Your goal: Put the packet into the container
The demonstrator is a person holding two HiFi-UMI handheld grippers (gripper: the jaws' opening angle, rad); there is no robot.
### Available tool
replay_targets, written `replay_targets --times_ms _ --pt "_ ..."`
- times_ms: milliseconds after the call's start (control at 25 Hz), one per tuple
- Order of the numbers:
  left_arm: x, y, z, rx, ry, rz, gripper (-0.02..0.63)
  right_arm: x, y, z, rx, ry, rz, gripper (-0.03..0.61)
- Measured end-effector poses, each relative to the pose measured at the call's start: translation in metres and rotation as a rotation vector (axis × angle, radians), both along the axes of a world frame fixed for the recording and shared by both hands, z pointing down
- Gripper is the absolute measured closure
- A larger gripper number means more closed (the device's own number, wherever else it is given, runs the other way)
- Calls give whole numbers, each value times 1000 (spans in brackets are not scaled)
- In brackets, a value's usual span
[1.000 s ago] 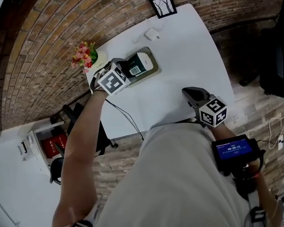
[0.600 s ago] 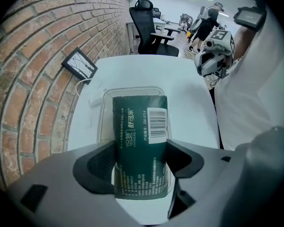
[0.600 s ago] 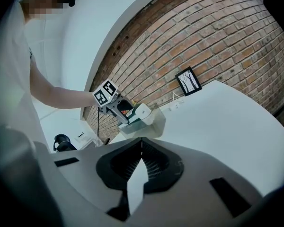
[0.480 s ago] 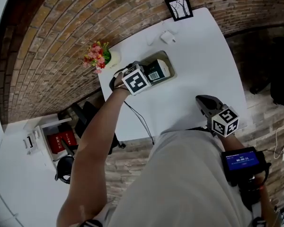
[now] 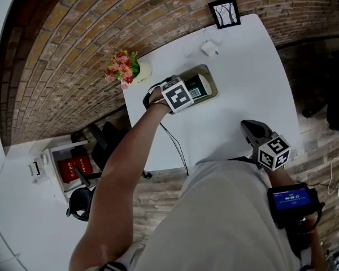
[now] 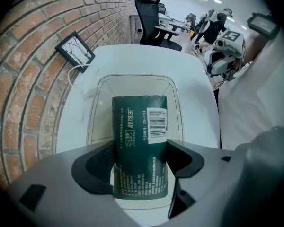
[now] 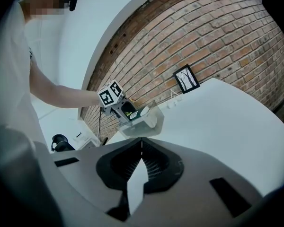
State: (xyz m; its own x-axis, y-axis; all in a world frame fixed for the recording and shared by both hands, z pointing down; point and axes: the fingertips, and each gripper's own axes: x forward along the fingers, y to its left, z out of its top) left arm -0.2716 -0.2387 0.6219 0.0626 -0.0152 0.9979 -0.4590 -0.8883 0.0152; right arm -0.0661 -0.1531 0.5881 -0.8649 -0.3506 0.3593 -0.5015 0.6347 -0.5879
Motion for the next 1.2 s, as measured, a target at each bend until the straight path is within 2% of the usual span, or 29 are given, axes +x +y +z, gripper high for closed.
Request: replay_targets --times_ms 80,240,400,640,880,1000,1120,1200 --pt "8 -1 6 -18 47 -11 276 1 0 0 -1 3 2 569" --pt "5 1 7 -9 39 -12 273 4 1 -3 4 15 13 569" --pt "-2 -2 -7 77 46 -45 268 3 4 -8 20 25 8 569" --pt "-8 6 -43 245 116 -127 270 1 11 -16 44 35 -10 569" --pt "-15 38 -65 363 167 -220 270 -11 13 -25 98 37 -99 569" --pt "0 63 -74 409 255 -284 272 -13 18 -34 120 35 -144 569" --pt "30 87 -86 460 411 -347 272 -17 23 -44 149 34 -194 569" --pt "45 101 -94 498 487 -388 273 -21 25 -48 167 27 -221 569"
